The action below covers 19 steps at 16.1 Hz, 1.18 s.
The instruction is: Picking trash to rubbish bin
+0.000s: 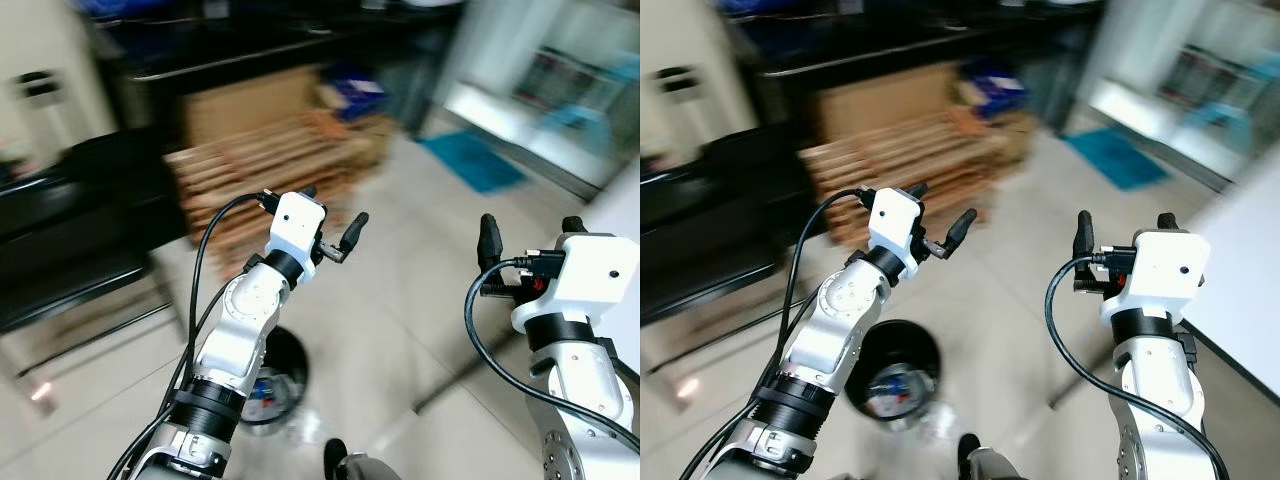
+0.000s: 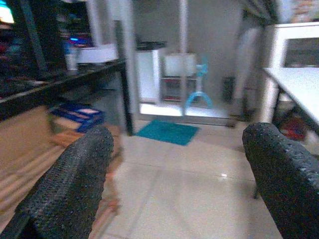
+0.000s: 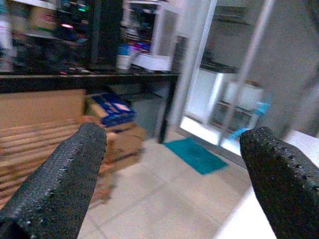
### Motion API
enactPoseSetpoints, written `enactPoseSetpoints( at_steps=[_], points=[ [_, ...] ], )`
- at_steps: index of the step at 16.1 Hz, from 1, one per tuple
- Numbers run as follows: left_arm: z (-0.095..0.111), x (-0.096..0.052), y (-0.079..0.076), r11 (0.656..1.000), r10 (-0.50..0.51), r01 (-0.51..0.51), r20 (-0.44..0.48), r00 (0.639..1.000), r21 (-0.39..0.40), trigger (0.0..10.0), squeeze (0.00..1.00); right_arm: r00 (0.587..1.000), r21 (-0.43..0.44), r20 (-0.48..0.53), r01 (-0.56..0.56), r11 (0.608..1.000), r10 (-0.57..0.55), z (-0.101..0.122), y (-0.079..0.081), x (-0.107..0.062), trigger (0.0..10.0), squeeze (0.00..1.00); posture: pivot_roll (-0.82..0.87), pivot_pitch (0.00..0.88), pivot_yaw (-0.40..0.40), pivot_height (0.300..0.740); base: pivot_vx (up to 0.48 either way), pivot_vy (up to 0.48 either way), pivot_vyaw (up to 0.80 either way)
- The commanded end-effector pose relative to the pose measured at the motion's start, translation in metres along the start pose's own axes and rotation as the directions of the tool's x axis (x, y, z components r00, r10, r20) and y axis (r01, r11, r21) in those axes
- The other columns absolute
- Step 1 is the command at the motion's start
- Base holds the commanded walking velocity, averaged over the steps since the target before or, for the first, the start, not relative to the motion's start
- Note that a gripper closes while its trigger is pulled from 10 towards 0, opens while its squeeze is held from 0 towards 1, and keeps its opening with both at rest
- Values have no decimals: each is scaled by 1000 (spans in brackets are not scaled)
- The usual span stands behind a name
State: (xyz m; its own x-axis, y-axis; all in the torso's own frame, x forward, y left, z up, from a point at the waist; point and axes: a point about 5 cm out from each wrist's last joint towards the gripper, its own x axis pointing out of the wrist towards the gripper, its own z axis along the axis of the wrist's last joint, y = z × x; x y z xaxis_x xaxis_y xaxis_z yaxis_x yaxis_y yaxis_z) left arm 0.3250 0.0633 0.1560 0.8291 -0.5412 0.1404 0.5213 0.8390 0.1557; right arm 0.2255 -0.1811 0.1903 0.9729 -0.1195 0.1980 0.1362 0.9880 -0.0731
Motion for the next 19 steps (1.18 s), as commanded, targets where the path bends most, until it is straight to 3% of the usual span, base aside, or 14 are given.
enactPoseSetpoints(
  at_steps=[1,2,15,19],
  points=[
    [-1,4,-6,1000,-22,22,-16,1000,-16,10000,0,999,-14,23,26,1000,-26,8,-4,0,10000,0,105,77,-58,740,0,0,-706],
    [0,8,-4,998,-5,3,-33,999,-64,10000,0,999,-10,24,24,1000,-24,9,-3,1,10000,0,107,77,-60,740,0,0,-706],
    [-3,20,-6,997,22,-27,-66,998,-68,10000,0,1000,-30,12,17,999,-17,9,-1,7,10000,0,101,66,-62,740,0,0,-705],
    [-3,23,-6,997,21,-26,-69,997,-79,10000,0,1000,-27,12,15,1000,-14,9,0,7,10000,0,94,64,-60,740,0,-80,0]
  ],
)
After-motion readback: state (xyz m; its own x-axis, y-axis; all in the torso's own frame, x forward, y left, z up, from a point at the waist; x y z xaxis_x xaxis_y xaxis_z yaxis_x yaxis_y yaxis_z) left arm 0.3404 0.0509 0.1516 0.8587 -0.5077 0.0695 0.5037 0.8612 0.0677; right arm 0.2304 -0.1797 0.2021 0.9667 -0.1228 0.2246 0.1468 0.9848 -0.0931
